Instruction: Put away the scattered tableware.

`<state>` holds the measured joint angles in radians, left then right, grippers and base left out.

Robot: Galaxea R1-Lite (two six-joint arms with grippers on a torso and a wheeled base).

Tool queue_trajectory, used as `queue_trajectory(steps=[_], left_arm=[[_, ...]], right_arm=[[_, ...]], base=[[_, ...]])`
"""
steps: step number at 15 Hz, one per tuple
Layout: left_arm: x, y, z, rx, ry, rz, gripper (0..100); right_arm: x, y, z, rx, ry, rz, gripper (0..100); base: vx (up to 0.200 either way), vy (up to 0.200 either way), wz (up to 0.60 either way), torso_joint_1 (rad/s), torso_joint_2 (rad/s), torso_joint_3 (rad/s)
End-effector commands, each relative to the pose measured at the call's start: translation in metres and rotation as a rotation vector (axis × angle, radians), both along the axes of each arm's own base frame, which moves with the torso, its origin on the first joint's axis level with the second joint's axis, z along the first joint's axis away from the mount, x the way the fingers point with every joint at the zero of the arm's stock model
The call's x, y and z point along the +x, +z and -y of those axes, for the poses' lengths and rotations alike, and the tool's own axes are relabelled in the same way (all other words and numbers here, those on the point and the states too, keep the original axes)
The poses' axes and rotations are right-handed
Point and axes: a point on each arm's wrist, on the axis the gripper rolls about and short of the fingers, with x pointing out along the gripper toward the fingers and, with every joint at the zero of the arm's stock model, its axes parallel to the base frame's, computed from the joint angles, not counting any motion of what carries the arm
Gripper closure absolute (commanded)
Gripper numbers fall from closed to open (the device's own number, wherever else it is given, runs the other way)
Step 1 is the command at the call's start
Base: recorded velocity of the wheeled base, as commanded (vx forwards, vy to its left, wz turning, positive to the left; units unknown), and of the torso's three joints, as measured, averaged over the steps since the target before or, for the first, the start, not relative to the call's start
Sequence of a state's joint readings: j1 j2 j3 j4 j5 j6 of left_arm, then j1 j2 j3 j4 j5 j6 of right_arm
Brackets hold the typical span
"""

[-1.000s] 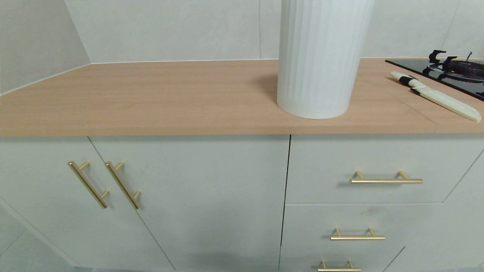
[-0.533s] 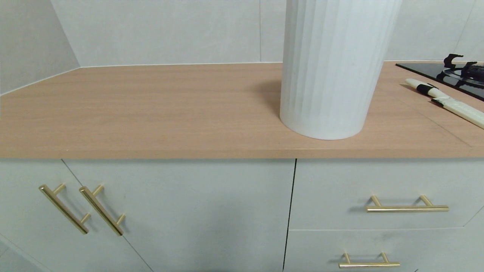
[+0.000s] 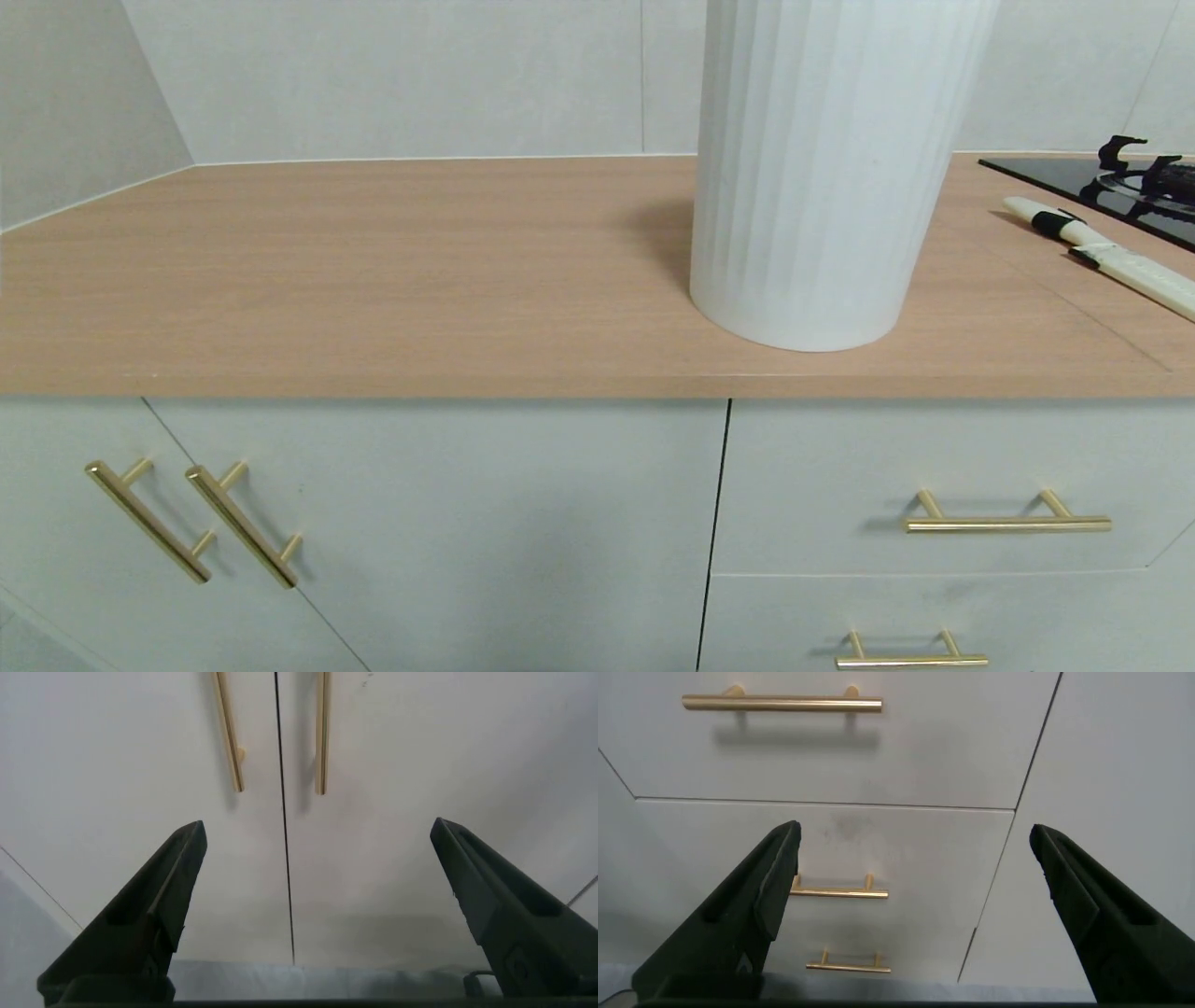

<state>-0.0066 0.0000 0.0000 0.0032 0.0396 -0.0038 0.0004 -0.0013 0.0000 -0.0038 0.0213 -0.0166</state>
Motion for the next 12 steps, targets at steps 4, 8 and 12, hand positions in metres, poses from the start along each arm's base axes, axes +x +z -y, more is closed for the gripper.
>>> queue_trajectory(steps=[4, 8, 12], left_arm=[[0.0000, 0.0000, 0.0000, 0.001, 0.001, 0.000, 0], [0.0000, 0.0002, 0.0000, 0.001, 0.001, 0.002, 0], [0.0000, 0.0002, 0.0000, -0.001, 0.001, 0.002, 0]], right_arm=[[0.0001, 0.0001, 0.0000, 0.000, 0.000, 0.000, 0], [0.0001, 0.0001, 0.0000, 0.000, 0.001, 0.000, 0], [0.0001, 0.0001, 0.0000, 0.000, 0.001, 0.000, 0]], base=[[0.000, -0.150, 0.00, 0.005, 0.00, -0.001], [0.000, 0.000, 0.00, 0.000, 0.00, 0.000], [0.000, 0.000, 0.00, 0.000, 0.00, 0.000]])
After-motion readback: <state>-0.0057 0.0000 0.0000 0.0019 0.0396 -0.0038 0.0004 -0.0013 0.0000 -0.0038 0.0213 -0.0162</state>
